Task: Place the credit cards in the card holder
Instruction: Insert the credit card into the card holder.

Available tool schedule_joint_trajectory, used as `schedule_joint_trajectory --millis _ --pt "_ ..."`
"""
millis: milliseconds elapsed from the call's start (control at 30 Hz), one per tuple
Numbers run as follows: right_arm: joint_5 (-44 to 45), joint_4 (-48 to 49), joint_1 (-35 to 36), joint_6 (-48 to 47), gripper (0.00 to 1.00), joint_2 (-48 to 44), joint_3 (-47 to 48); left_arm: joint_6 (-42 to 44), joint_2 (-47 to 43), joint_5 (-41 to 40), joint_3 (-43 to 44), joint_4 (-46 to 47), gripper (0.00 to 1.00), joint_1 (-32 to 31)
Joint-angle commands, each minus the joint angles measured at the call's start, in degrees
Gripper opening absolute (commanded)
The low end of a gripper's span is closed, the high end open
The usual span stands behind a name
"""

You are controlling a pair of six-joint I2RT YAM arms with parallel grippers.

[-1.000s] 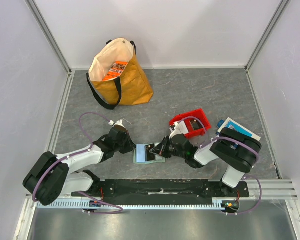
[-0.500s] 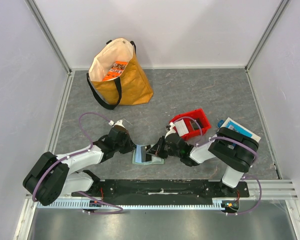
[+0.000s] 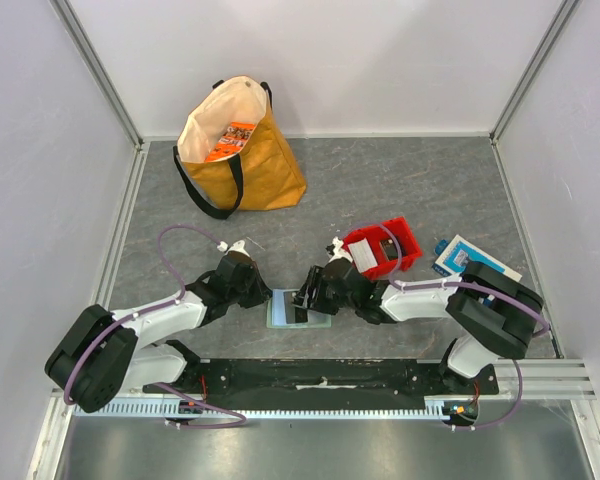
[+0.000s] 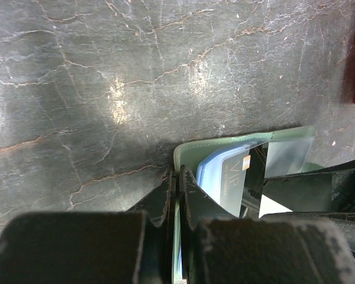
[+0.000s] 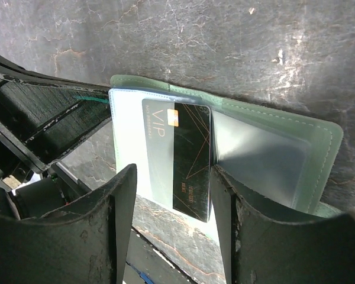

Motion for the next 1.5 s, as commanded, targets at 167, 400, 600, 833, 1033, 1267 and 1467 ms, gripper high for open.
schedule_joint_trajectory --millis 167,400,600,833,1033,1267,1467 --pt "-3.32 0.07 0.77 -2.45 0.54 3.88 2.10 0.33 0.77 -1.19 -2.36 -5.20 0.02 -0.18" --pt "-5.34 5.43 1.39 -2.01 0.46 2.82 1.58 0.33 0.33 -1.19 -2.45 -5.19 0.02 -0.26" --pt "-5.87 10.35 1.39 -2.10 0.41 3.87 1.32 0.33 0.33 0.39 -2.45 -4.76 0.02 -0.26" --pt "-6.93 12.38 1.39 -1.22 0.36 6.69 2.02 0.50 -0.28 0.74 -2.62 -4.75 0.02 -0.26" --pt "-3.69 7.05 0.78 -3.14 0.42 1.52 1.05 0.24 -2.92 0.30 -2.80 -6.95 0.02 -0.26" --pt "6.95 -16.33 -2.99 -15.18 0.59 -13.16 8.16 2.25 -4.85 0.91 1.06 -11.61 0.02 -0.26" --pt "13.82 -32.95 -14.49 -25.19 0.75 -24.50 12.47 3.58 -5.65 2.06 3.61 -14.33 0.02 -0.18"
